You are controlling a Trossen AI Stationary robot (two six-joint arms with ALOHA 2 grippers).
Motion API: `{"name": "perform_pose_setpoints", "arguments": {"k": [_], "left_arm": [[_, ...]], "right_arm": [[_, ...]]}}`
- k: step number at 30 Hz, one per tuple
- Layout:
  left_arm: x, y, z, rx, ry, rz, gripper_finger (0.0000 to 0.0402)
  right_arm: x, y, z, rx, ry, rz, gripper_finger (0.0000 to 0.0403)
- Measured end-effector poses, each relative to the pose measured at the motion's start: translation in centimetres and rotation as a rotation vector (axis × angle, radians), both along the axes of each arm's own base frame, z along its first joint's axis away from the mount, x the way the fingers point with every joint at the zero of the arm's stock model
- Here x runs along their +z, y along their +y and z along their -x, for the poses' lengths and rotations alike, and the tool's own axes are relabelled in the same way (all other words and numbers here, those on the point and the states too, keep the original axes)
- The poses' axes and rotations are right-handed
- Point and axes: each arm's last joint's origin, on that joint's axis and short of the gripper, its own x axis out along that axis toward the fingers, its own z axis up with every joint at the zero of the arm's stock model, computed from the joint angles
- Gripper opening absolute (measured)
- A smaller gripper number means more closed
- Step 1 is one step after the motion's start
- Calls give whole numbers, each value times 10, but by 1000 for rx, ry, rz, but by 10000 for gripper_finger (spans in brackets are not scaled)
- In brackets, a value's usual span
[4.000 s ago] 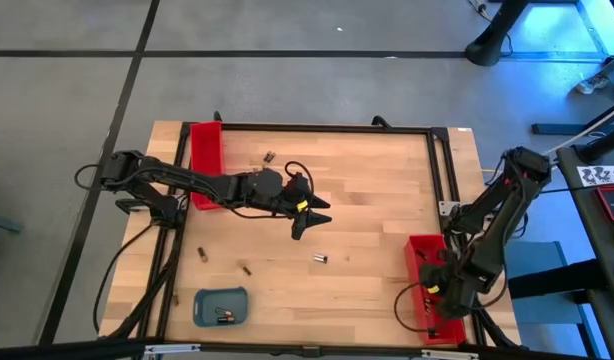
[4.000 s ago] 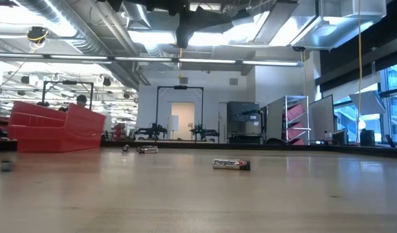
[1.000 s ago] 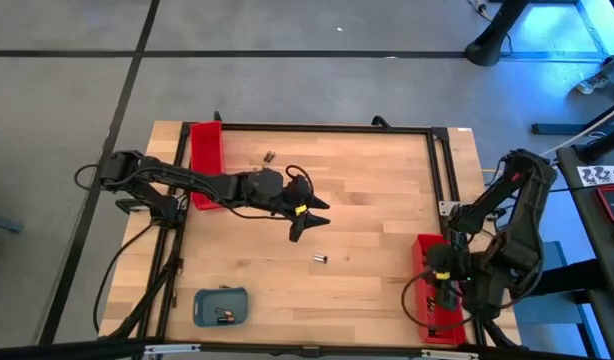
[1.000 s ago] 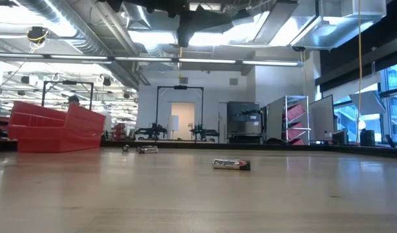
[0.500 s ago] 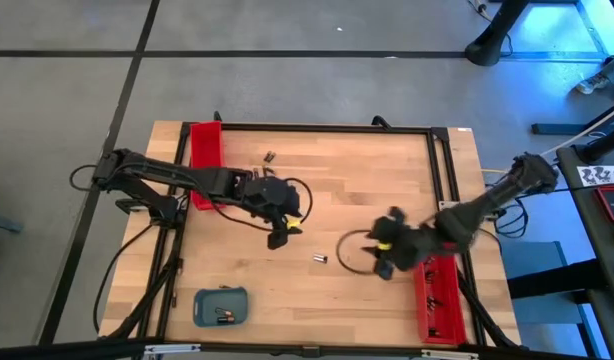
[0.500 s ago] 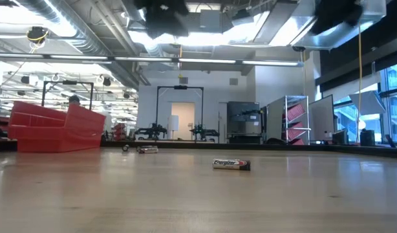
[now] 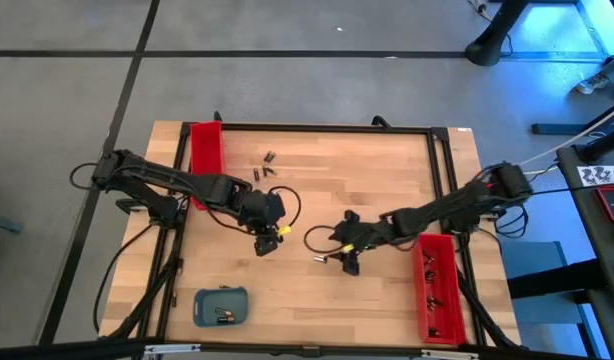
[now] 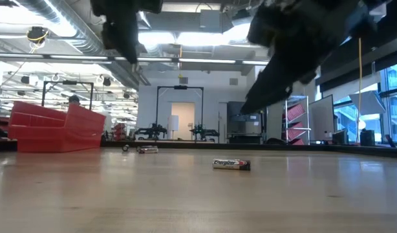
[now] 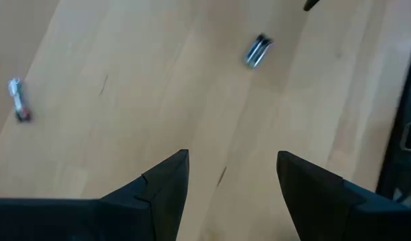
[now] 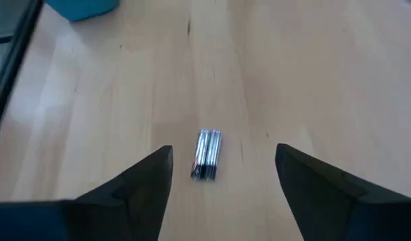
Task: Sort batteries
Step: Put the silver battery into the top red bin
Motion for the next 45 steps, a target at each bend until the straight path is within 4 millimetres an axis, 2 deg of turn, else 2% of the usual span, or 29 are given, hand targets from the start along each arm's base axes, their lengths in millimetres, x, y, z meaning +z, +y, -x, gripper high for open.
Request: {"name": "perform_pose_setpoints", "arguments": {"k": [4,10,14,21,27,37,45], "left_arm": [[-1,-9,5,21,30,-4,216],[-1,-18,6,26,21,-10,216],[-1,-21,7,31,20,-14,216],[-1,-21,7,35,20,-21,216],[-1,-21,7,37,20,-20,216],[-1,-21,7,31,19,-26,216],[-1,-21,6,37,9,-34,216]], "right_arm": [[-22,5,-16,7,50,14,258],[-36,12,-33,51,87,8,241],[-39,14,-37,108,89,10,226],[-57,15,-38,134,132,55,209],[-59,11,-37,69,136,123,209],[-56,-6,-40,-4,146,113,209],[-36,-23,-38,-25,124,125,209]]}}
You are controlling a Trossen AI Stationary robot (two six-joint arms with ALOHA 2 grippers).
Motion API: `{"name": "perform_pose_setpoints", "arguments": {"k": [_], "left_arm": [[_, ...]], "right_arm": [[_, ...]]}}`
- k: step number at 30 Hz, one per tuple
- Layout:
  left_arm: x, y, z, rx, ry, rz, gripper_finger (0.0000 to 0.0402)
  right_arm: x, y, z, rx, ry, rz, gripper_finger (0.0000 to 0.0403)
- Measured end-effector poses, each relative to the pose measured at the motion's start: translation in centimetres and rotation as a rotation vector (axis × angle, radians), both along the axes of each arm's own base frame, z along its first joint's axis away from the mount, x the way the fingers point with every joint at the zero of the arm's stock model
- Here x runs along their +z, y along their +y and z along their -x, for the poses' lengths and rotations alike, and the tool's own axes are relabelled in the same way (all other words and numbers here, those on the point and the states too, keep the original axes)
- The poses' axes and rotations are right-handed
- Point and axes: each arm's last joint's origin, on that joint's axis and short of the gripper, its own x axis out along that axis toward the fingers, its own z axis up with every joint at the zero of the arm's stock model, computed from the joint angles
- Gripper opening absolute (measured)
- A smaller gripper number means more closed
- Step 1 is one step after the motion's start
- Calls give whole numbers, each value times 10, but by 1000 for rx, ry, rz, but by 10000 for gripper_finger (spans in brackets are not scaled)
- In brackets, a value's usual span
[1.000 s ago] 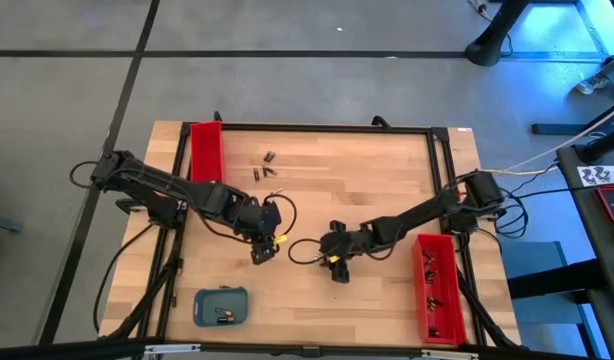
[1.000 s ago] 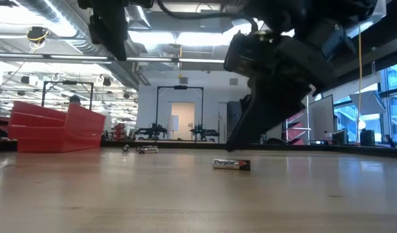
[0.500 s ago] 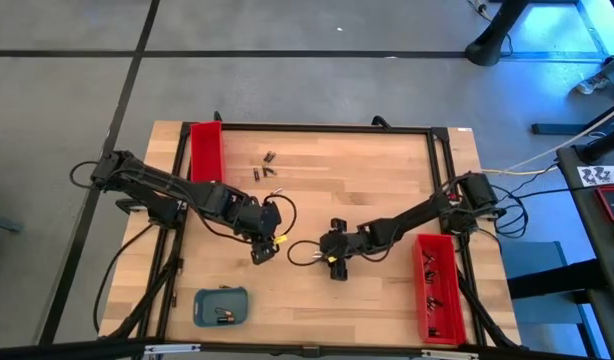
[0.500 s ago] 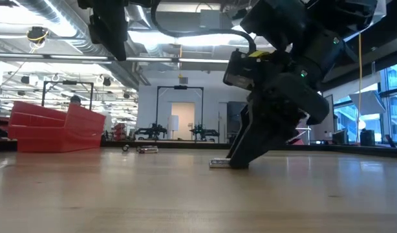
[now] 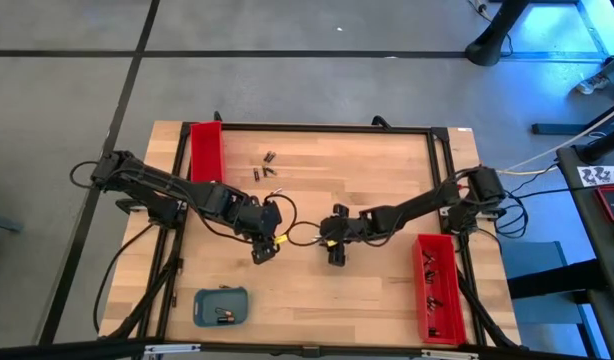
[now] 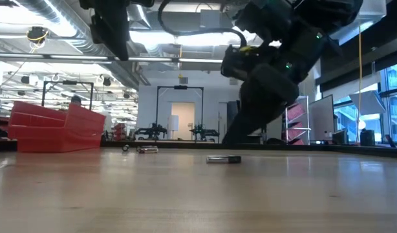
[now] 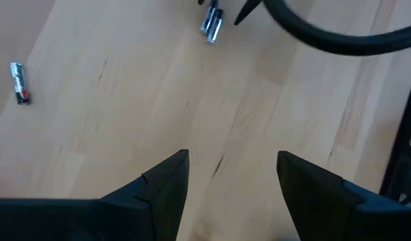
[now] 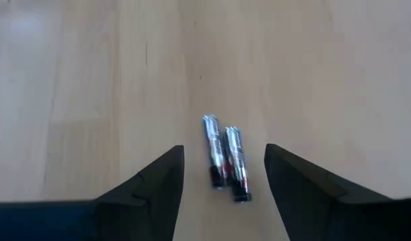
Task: Sort batteries
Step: Put the silver battery into the top red bin
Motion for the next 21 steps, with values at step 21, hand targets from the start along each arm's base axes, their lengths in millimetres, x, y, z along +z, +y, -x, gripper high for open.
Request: {"name": "perform_pose_setpoints", "arguments": {"k": [21], "left_arm": [[0,1,-1,20,-10,-11,216]], "right_arm": [[-6,-72,0,-62,39,-72,209]]}}
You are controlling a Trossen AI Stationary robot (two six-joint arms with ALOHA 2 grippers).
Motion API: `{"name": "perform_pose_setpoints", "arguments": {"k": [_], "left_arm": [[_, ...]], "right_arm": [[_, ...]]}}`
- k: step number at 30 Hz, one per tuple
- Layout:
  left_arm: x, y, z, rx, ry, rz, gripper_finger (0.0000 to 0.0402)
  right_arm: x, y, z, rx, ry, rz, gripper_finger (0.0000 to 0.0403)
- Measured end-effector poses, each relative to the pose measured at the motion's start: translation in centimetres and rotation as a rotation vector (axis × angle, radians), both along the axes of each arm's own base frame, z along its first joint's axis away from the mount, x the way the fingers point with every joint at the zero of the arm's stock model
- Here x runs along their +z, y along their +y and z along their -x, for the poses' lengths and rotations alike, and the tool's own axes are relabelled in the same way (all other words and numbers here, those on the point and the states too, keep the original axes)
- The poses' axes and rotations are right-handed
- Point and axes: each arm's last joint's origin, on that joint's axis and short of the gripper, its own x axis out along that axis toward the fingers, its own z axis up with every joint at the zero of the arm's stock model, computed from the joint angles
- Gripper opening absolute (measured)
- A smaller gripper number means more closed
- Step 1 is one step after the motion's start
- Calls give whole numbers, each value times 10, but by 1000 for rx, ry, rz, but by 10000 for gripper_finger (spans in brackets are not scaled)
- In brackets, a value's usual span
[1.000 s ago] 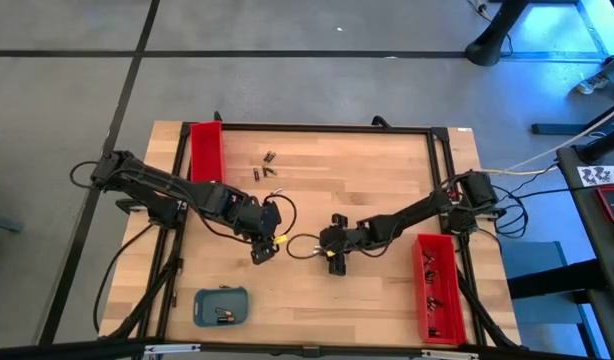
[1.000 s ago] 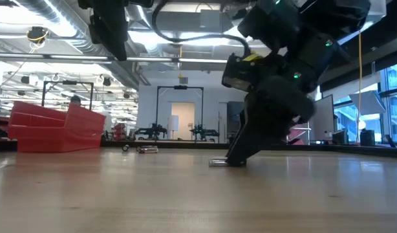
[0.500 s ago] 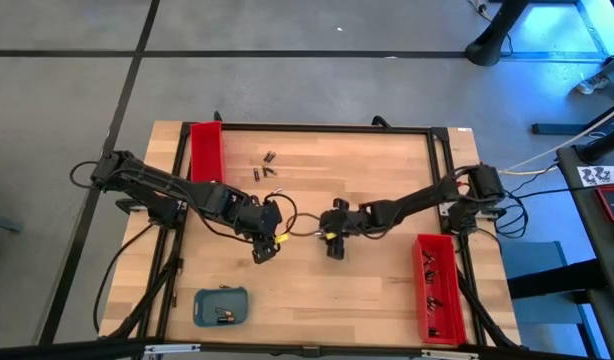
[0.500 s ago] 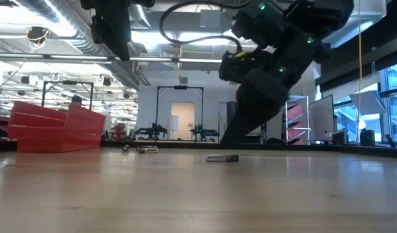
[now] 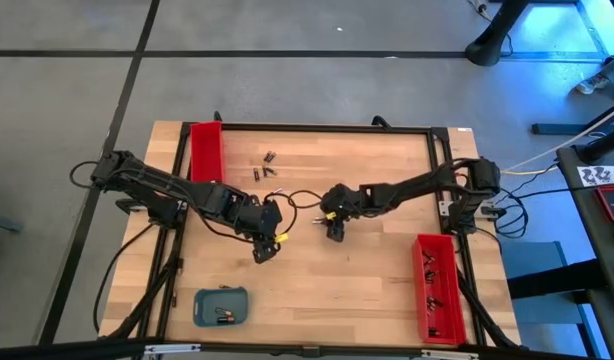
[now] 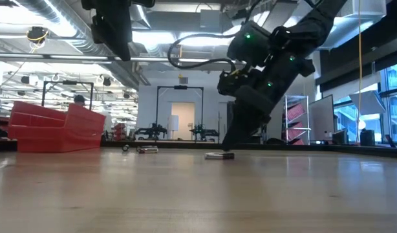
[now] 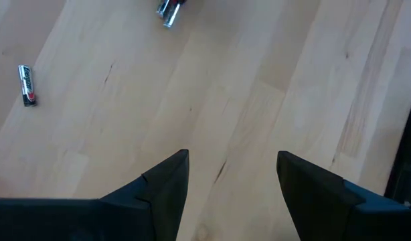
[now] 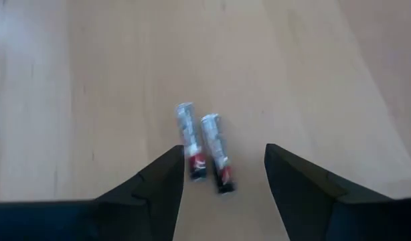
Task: Sort batteries
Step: Put the silver battery into the top red bin
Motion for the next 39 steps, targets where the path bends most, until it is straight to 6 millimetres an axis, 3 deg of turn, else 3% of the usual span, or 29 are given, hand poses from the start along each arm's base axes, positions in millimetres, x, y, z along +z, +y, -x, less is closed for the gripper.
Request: {"name": "perform_pose_setpoints", "arguments": {"k": [5,19,31,39], "left_arm": [[0,0,0,8,-5,-14,216],[0,1,0,5,-8,-23,216],[0,1,0,-1,-8,-26,216],[0,1,0,3,-8,-24,216]], "right_arm": [[-11,-1,0,-17,31,29,209],[-11,-1,-1,-2,28,29,209],[8,-3,5,14,6,52,209],[-15,-14,-4,-10,-3,41,209]]}}
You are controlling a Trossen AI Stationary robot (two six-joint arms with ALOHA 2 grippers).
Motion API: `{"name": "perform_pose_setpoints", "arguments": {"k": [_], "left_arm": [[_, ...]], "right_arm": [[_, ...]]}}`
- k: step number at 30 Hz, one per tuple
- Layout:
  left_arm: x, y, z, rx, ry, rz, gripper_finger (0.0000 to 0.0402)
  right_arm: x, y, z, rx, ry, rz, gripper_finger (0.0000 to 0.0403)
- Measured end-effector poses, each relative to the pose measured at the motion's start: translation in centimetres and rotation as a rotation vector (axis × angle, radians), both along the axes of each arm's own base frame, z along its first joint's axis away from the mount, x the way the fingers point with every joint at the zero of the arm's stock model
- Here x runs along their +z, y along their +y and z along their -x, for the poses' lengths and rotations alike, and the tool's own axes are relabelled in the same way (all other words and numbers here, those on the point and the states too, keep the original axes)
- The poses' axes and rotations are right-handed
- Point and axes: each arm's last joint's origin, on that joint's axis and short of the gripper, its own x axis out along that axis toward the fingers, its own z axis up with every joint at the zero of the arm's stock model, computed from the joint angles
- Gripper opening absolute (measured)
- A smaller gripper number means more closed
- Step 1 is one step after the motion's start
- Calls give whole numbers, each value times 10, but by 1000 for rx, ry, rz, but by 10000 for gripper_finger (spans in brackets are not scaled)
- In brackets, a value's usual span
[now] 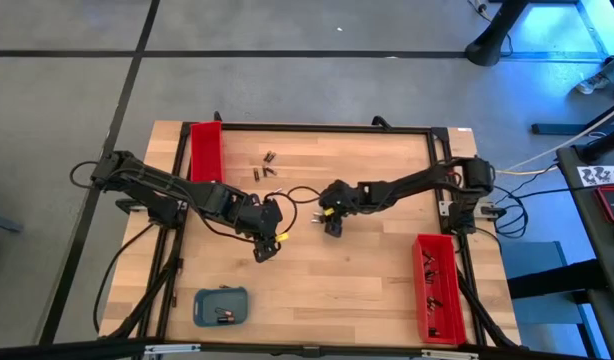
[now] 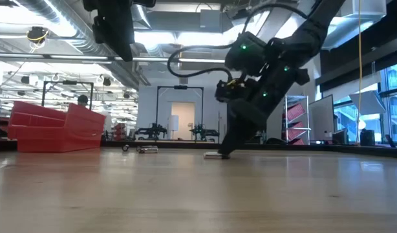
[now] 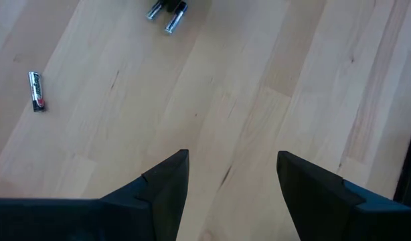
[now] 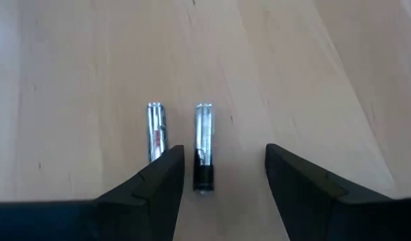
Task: Sort batteries
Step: Put the silver battery into the top red bin
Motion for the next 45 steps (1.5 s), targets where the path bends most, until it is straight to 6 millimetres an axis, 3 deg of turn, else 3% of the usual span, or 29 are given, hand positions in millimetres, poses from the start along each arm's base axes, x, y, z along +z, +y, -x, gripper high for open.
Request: {"name": "perform_pose_setpoints", "arguments": {"k": [5,17,26,37,45], "left_arm": [[0,0,0,5,0,3,216],[0,0,0,10,0,5,216],[0,0,0,61,-3,33,216],[3,-1,-5,71,-60,47,216],[20,10,11,100,-212,15,216]], "right_arm": [[-11,0,-3,-4,10,5,185],[-44,1,14,-10,-68,9,45],[-52,0,30,-63,-177,-60,27],[-27,-1,28,-146,-303,-147,23],[26,0,30,-145,-471,-175,22]]}}
